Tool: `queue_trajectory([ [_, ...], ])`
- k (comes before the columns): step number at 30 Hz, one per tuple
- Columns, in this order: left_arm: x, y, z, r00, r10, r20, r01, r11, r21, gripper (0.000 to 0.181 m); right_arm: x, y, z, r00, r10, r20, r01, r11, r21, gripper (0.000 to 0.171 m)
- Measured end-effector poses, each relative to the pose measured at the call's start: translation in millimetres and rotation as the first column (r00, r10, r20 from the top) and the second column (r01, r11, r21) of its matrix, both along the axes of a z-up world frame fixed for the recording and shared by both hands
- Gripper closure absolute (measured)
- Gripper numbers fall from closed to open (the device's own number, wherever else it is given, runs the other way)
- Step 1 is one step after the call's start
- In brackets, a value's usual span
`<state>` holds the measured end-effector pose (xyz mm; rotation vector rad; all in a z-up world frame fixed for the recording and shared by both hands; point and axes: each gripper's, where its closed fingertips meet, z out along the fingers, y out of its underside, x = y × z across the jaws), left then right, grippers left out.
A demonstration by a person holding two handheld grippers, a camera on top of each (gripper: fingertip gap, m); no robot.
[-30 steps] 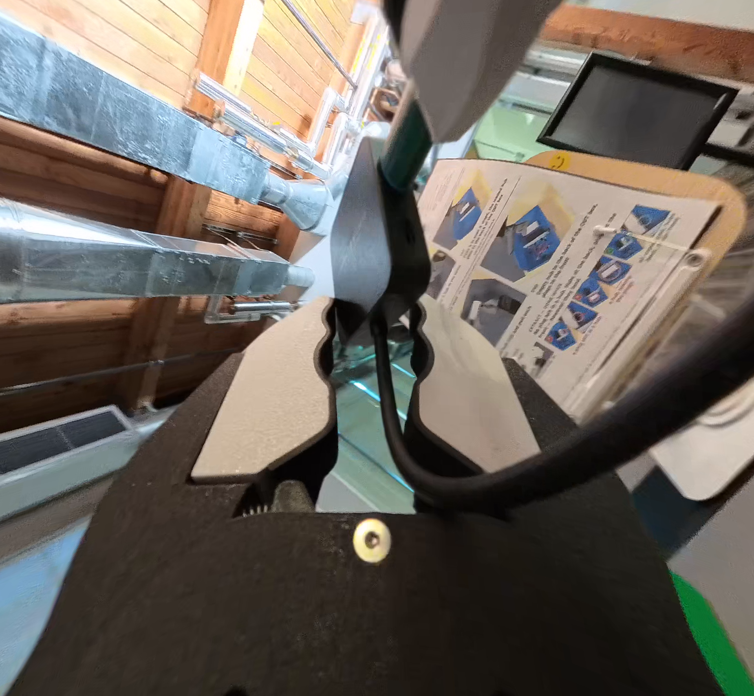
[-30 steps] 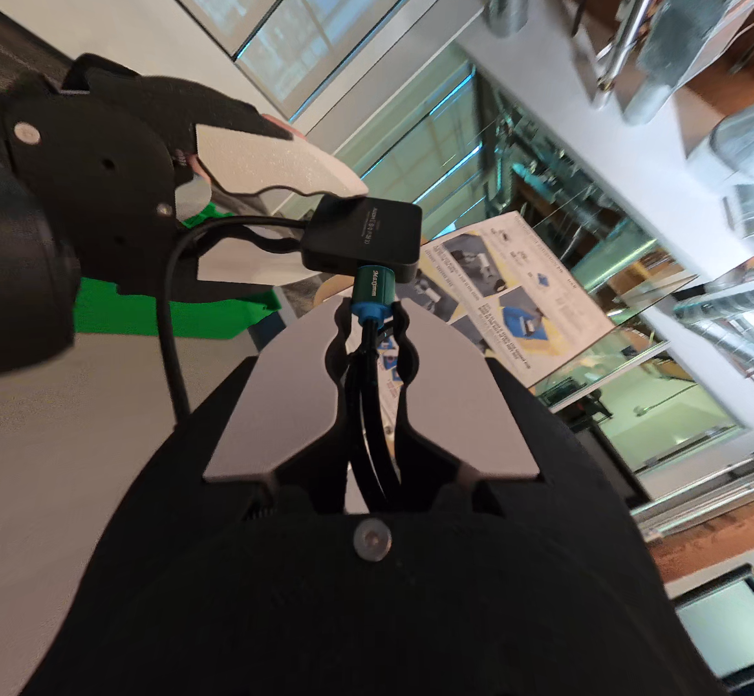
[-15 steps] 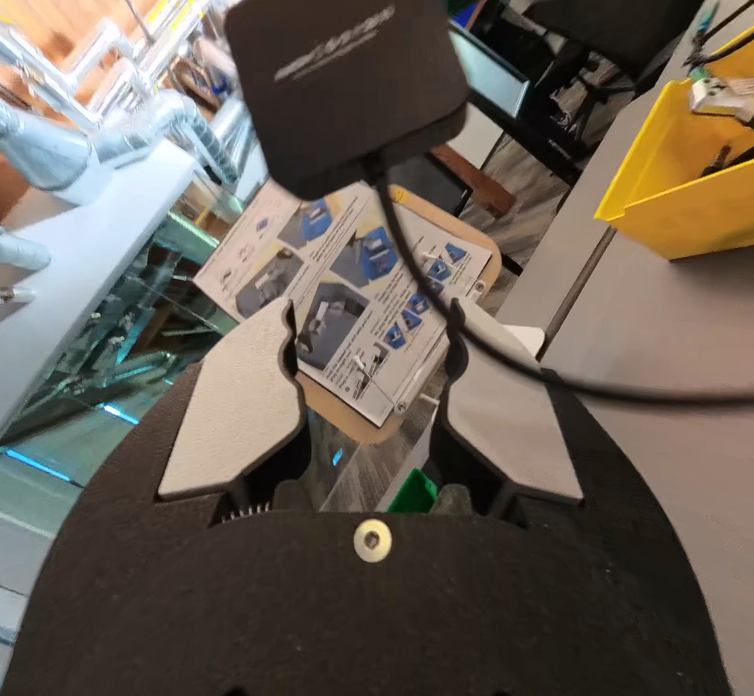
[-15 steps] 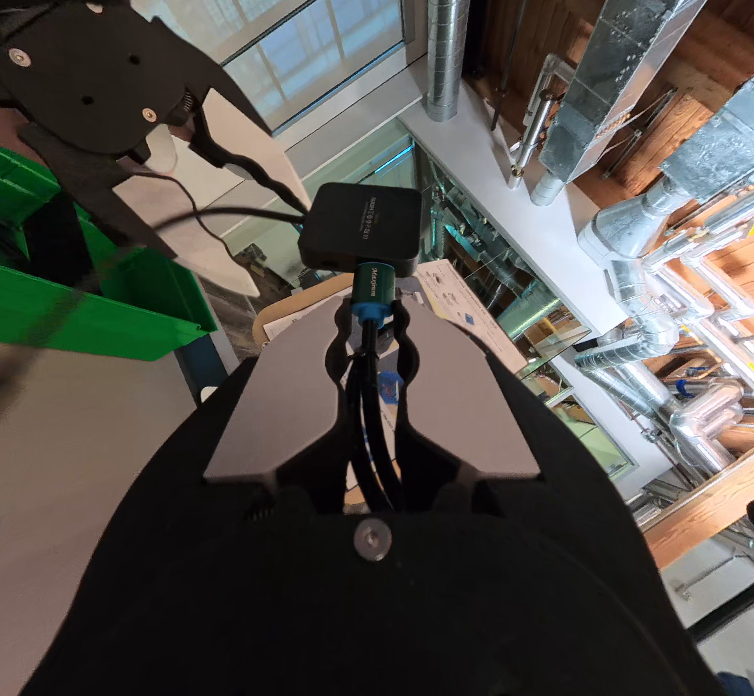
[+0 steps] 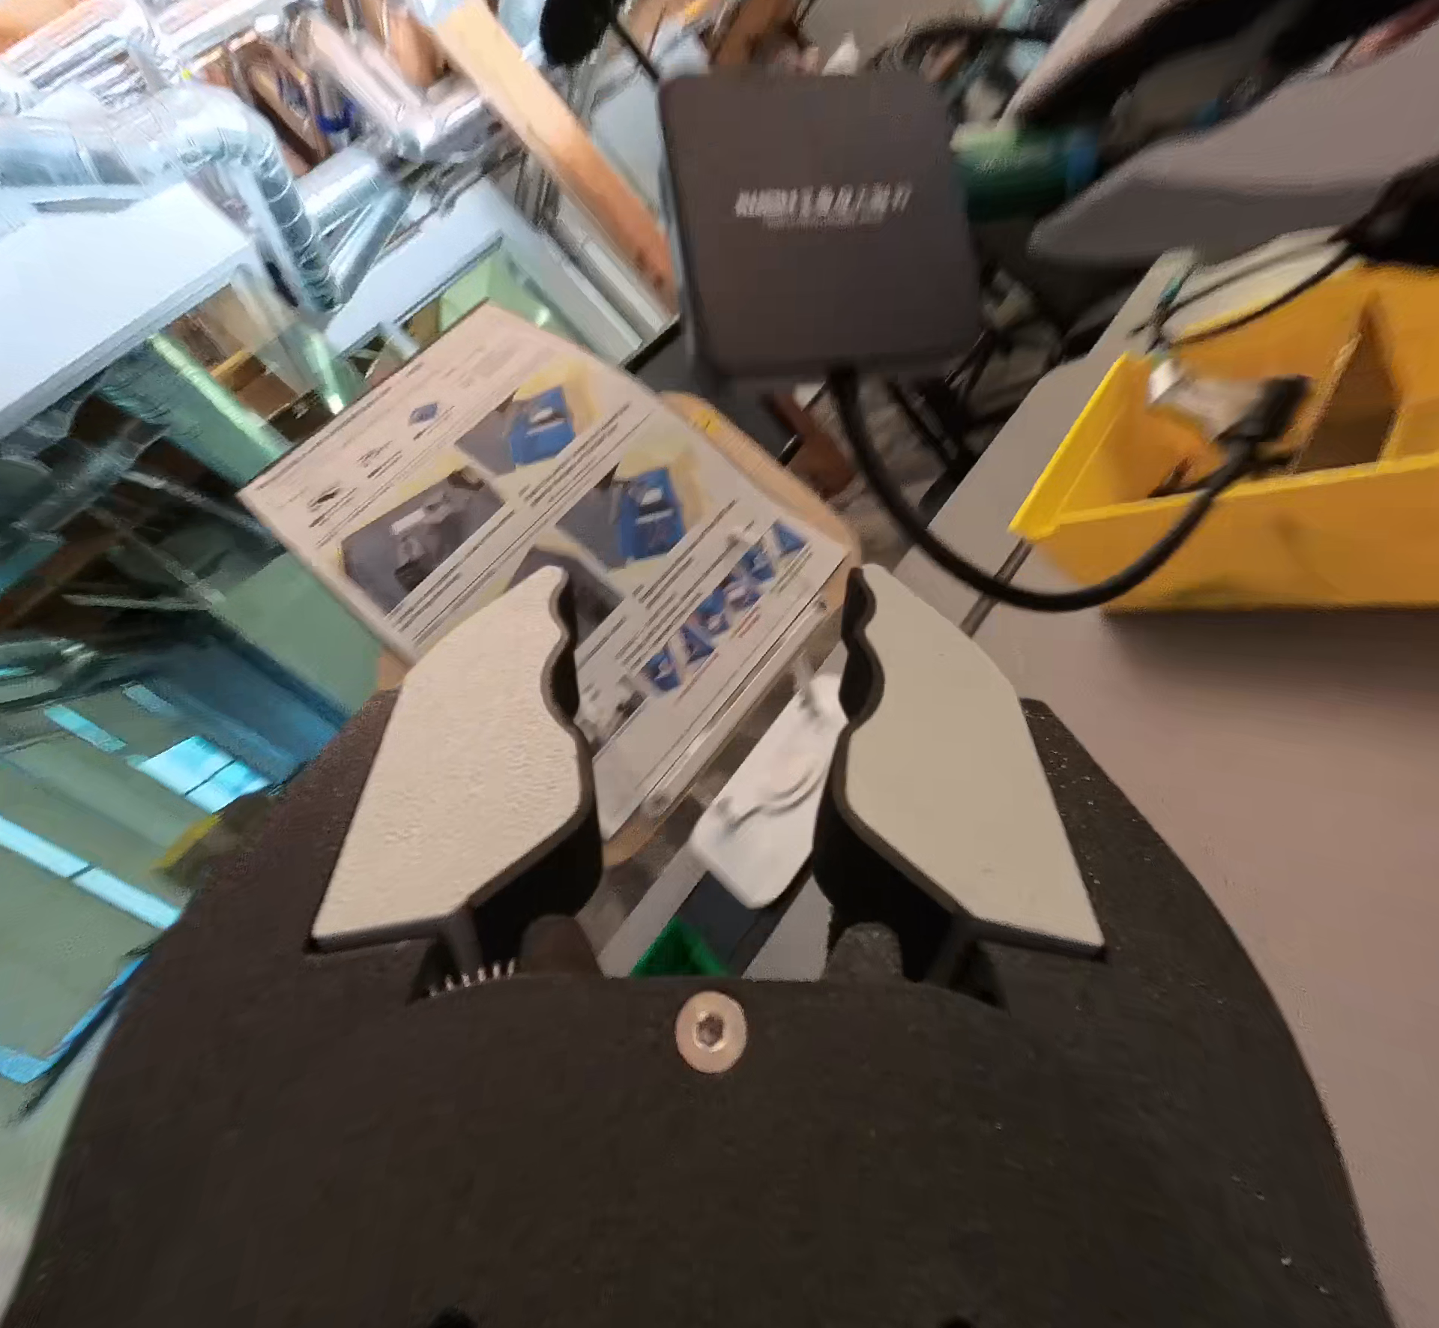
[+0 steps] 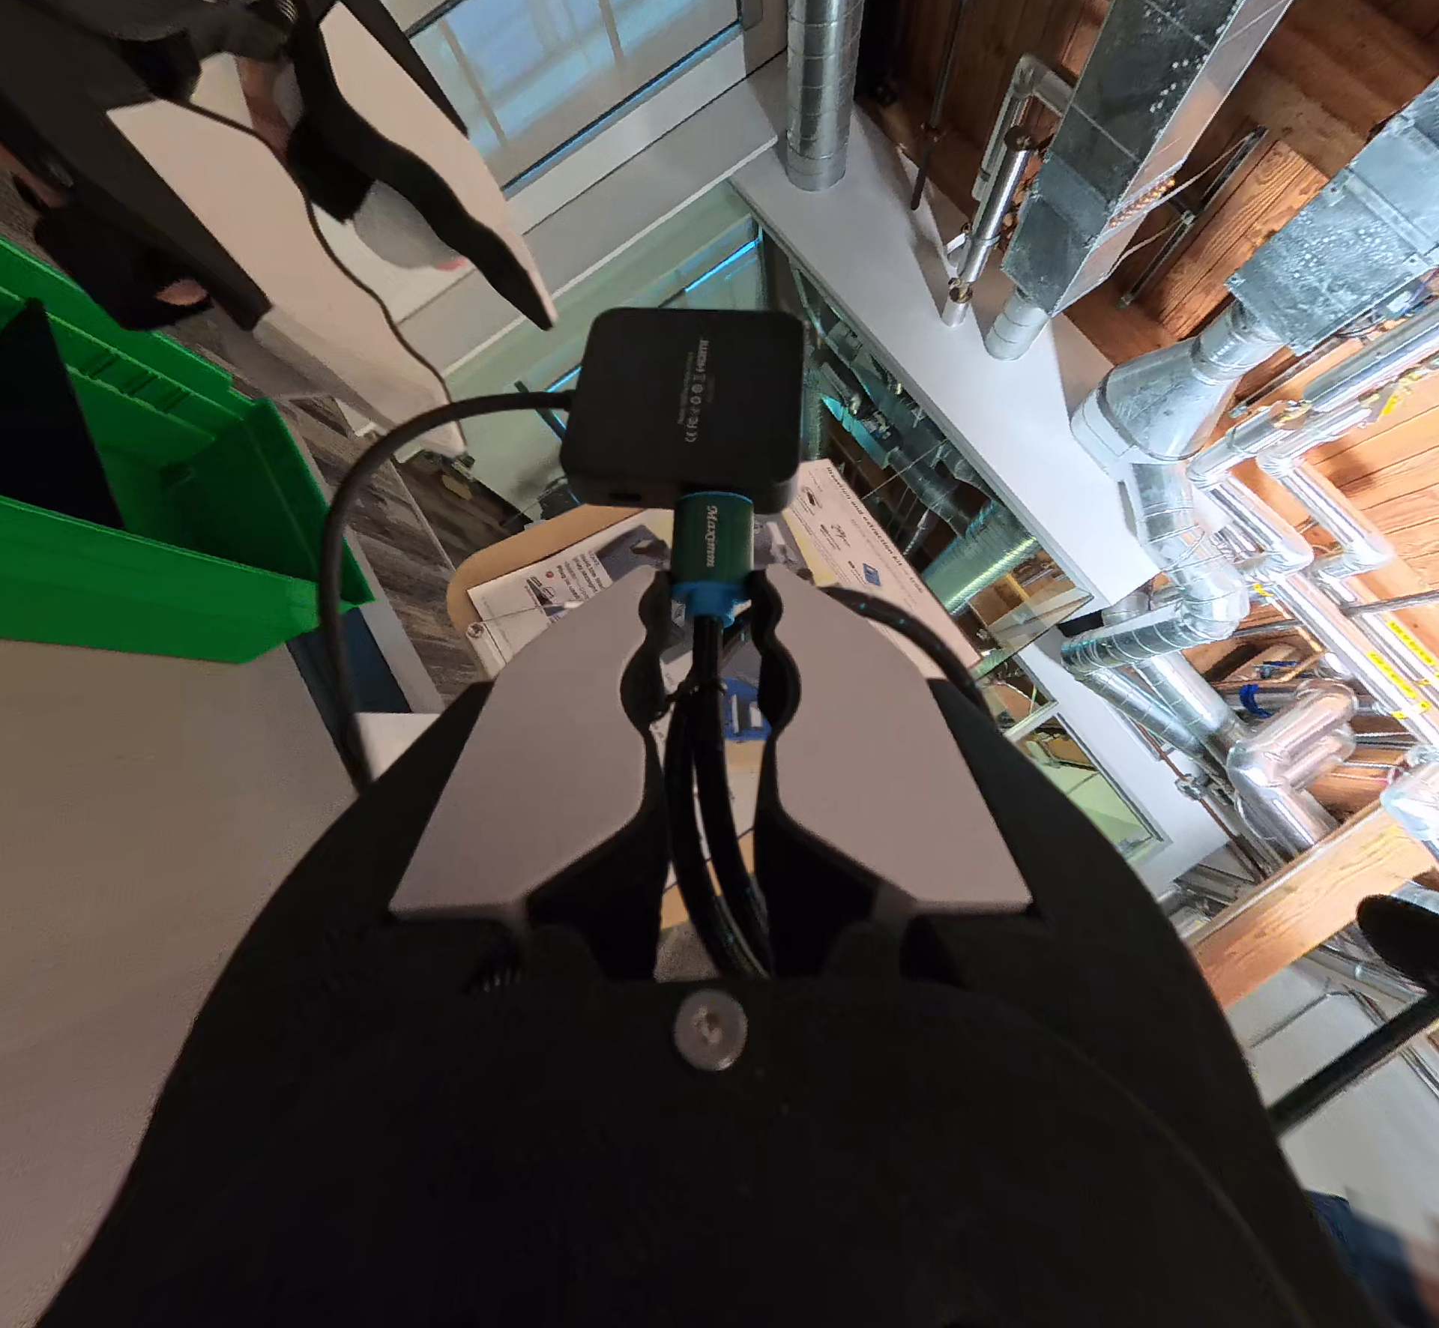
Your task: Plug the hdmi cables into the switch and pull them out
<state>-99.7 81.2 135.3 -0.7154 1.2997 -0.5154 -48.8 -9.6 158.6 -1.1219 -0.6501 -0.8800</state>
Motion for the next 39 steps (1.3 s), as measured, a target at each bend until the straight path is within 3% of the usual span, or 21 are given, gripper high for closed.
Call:
queue_trajectory([
  [3, -10.9, 19.3, -3.8, 0.998, 0.037, -0.041, -0.038, 0.999, -0.010, 0.115, 0.5, 2.0, -1.8, 1.000, -0.014, 0.004, 0.014, 1.000, -0.016, 0.152],
  [5, -15.5, 11.7, -2.0, 0.998, -0.057, -0.038, 0.054, 0.995, -0.078, 0.116, 1.9, 4.2, -2.4, 0.999, -0.041, 0.009, 0.041, 0.999, -0.017, 0.152],
  [9, -5.3, -16.3, 3.1, 0.990, -0.140, 0.008, 0.141, 0.987, -0.074, 0.102, -4.4, 10.6, -9.9, 1.000, -0.031, 0.003, 0.031, 0.998, -0.060, 0.152],
  [12, 12.4, -24.2, -8.2, 0.996, -0.086, -0.028, 0.086, 0.996, -0.010, 0.094, -15.1, 13.8, -15.7, 0.999, -0.022, 0.046, 0.025, 0.997, -0.076, 0.152],
  [17, 14.3, -35.9, -1.7, 0.987, -0.154, 0.054, 0.156, 0.987, -0.046, 0.114, -19.2, 15.7, -20.3, 0.998, -0.007, 0.060, 0.013, 0.995, -0.099, 0.152],
  [21, 17.1, -47.7, 3.8, 0.975, -0.195, 0.103, 0.208, 0.968, -0.141, 0.105, -13.1, 15.3, -18.7, 1.000, -0.010, 0.029, 0.012, 0.996, -0.089, 0.152],
  [25, 19.6, -43.1, 6.4, 0.977, -0.153, 0.149, 0.179, 0.967, -0.181, 0.116, -10.7, 15.3, -18.2, 1.000, -0.001, -0.014, 0.000, 0.997, -0.074, 0.152],
  [29, 14.0, -41.2, 7.1, 0.975, -0.202, 0.097, 0.217, 0.957, -0.190, 0.117, -15.2, 16.7, -21.5, 0.999, 0.010, 0.038, -0.006, 0.995, -0.096, 0.152],
  [31, 9.2, -39.5, 9.9, 0.961, -0.251, 0.116, 0.273, 0.928, -0.253, 0.129, -18.3, 16.4, -23.8, 0.998, 0.029, 0.061, -0.022, 0.994, -0.108, 0.152],
  [34, -0.3, -32.2, 12.2, 0.929, -0.345, 0.134, 0.369, 0.845, -0.387, 0.129, -19.6, 11.4, -23.8, 0.992, 0.048, 0.119, -0.034, 0.993, -0.112, 0.152],
  [36, -2.9, -36.6, 8.3, 0.880, -0.456, 0.133, 0.456, 0.732, -0.507, 0.131, -31.9, 5.6, -29.7, 0.975, 0.140, 0.173, -0.114, 0.981, -0.154, 0.152],
  [39, -6.7, -62.6, -10.9, 0.734, -0.675, 0.072, 0.554, 0.535, -0.637, 0.145, -39.8, 1.9, -35.3, 0.957, 0.178, 0.231, -0.137, 0.974, -0.182, 0.152],
])
